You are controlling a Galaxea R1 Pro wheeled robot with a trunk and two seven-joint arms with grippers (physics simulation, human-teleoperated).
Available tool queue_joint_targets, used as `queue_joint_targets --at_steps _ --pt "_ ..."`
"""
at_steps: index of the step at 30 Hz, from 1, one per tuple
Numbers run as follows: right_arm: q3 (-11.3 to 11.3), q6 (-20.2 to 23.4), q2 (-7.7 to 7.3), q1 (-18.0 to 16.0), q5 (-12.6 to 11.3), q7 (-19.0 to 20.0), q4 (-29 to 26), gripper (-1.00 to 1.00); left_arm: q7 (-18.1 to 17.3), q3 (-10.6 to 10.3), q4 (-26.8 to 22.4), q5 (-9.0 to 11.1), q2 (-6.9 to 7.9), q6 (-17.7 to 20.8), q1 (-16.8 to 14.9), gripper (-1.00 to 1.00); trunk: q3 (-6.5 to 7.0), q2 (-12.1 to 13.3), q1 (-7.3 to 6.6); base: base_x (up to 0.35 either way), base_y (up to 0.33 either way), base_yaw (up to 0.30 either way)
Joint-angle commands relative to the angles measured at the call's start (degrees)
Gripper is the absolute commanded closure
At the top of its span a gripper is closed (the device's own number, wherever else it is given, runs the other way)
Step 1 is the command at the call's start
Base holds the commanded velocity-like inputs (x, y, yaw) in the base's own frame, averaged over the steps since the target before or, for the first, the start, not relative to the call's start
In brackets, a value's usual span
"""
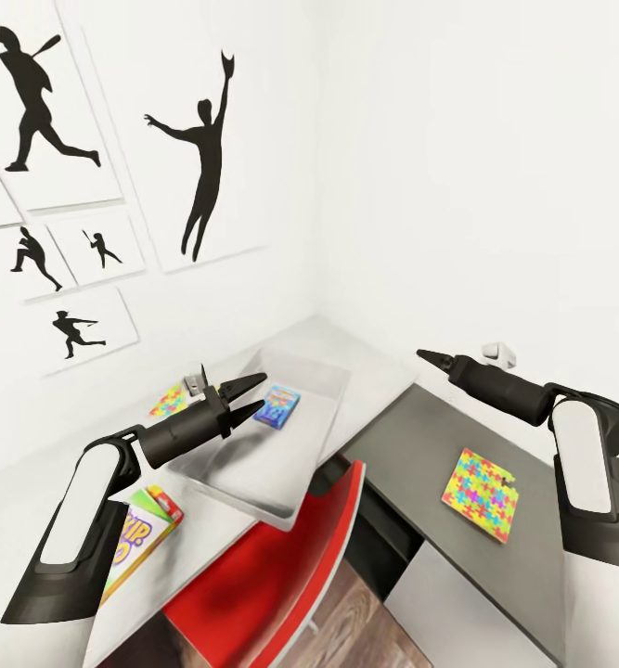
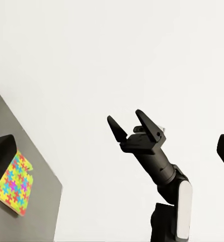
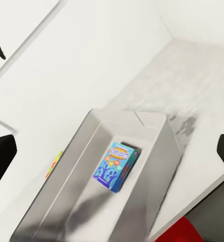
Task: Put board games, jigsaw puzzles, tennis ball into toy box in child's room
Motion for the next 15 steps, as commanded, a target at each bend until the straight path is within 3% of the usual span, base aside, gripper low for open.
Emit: queue_joint_targets --at_steps 1,15 --pt "-0.07 0.27 0.01 -0.07 0.57 0.59 0.00 -1.00 -0.38 0.06 -0.01 -0.39 0.00 0.22 -0.04 -1.00 -0.01 -0.11 0.04 0.000 0.000 -0.156" --pt "-0.08 0.27 0.01 -0.07 0.59 0.59 0.00 -1.00 -0.38 0.06 -0.01 -0.39 0.04 0.23 -0.04 -1.00 1.27 -0.11 0.04 0.000 0.000 -0.156"
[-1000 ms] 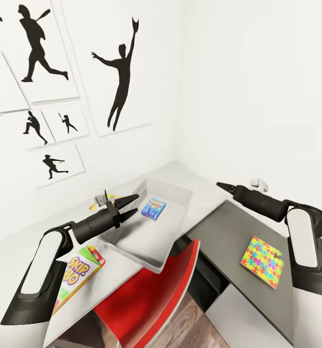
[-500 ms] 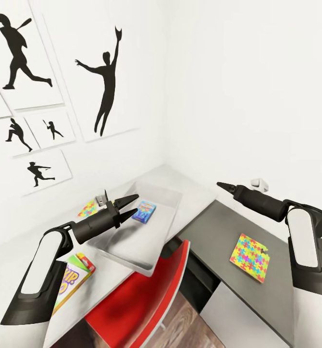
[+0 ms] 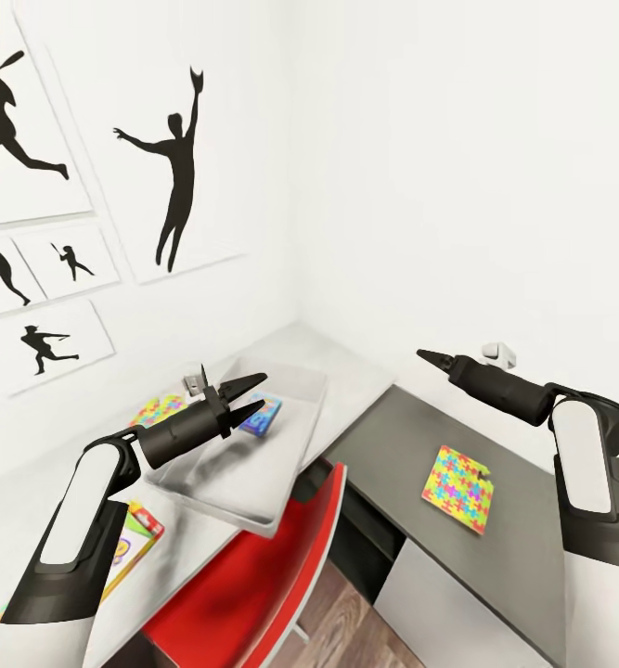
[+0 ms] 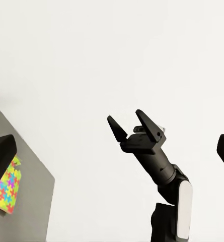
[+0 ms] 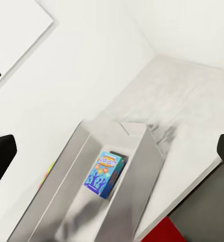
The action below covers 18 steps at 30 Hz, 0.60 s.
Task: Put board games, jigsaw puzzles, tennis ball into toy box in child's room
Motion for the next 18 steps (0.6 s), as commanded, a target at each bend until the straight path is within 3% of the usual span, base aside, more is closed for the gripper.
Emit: queue_joint_targets --at_steps 1,18 --pt "-0.07 0.27 0.01 -0.07 0.57 0.59 0.00 -1.00 -0.38 0.06 -0.01 -0.39 0.01 0.22 -0.04 -1.00 -0.02 -0.11 0.04 0.000 0.000 -0.156" --pt "-0.07 0.27 0.01 -0.07 0.63 0.59 0.00 -1.00 -0.38 0.06 -0.01 -0.42 0.05 0.22 -0.04 -1.00 1.54 -0.11 0.04 0.000 0.000 -0.156"
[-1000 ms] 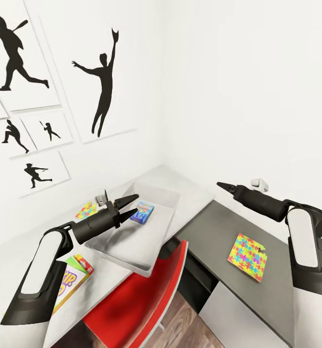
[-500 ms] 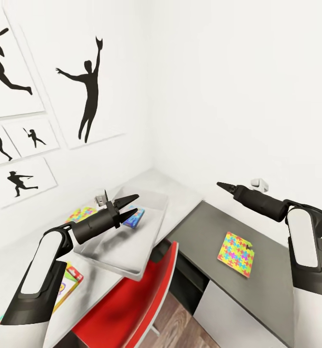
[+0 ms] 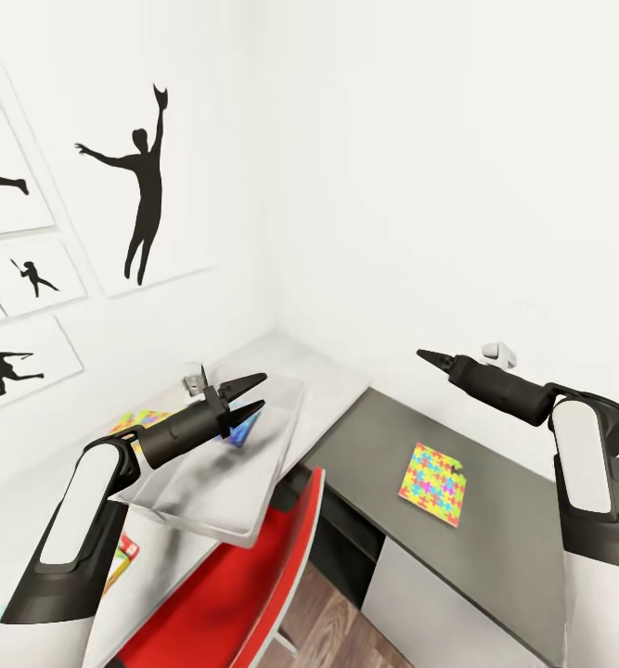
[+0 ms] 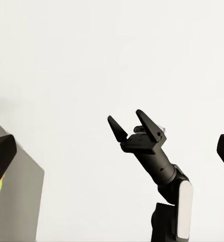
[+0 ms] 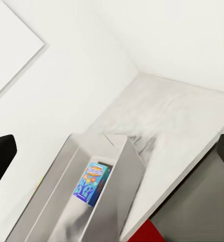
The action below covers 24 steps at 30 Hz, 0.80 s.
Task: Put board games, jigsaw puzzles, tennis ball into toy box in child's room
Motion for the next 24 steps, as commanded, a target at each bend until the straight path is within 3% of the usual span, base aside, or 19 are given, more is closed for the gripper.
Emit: queue_joint_targets --at_steps 1,24 --pt "-0.07 0.26 0.01 -0.07 0.57 0.59 0.00 -1.00 -0.38 0.08 0.00 -0.40 0.01 0.22 -0.05 -1.00 -0.02 -0.11 0.04 0.000 0.000 -0.156" --pt "-0.07 0.26 0.02 -0.07 0.58 0.59 0.00 -1.00 -0.56 0.45 0.00 -0.34 0.14 0.22 0.04 -1.00 2.09 -0.11 0.04 0.000 0.000 -0.156"
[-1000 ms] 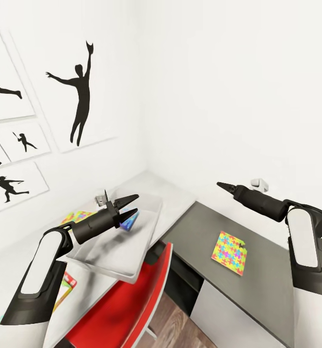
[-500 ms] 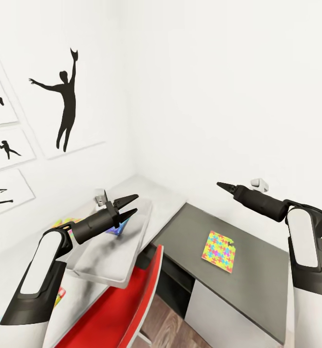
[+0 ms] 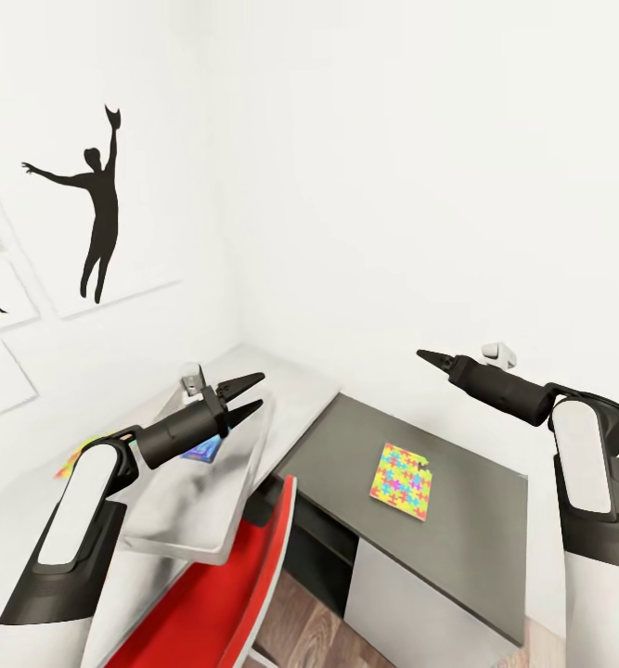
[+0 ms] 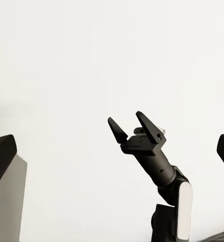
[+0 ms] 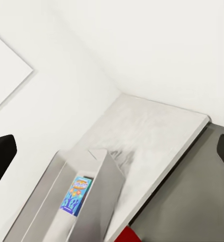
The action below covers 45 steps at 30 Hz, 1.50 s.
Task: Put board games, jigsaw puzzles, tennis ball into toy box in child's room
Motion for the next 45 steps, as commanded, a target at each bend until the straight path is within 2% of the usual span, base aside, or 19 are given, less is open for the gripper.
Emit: queue_joint_targets --at_steps 1,32,45 --pt "-0.07 0.26 0.01 -0.08 0.57 0.59 0.00 -1.00 -0.43 0.11 0.00 -0.41 0.01 0.24 -0.03 -1.00 -0.03 -0.12 0.04 0.000 0.000 -0.156" --pt "-0.06 0.26 0.06 -0.07 0.58 0.59 0.00 -1.00 -0.26 0.42 0.08 -0.26 0.48 0.25 0.05 -1.00 2.77 -0.12 0.04 0.000 0.000 -0.151" --pt "0.00 0.26 0.08 0.00 0.33 0.67 0.00 -1.00 -0.23 0.53 0.08 -0.21 0.61 0.27 0.04 -1.00 3.16 -0.12 0.04 0.000 0.000 -0.043"
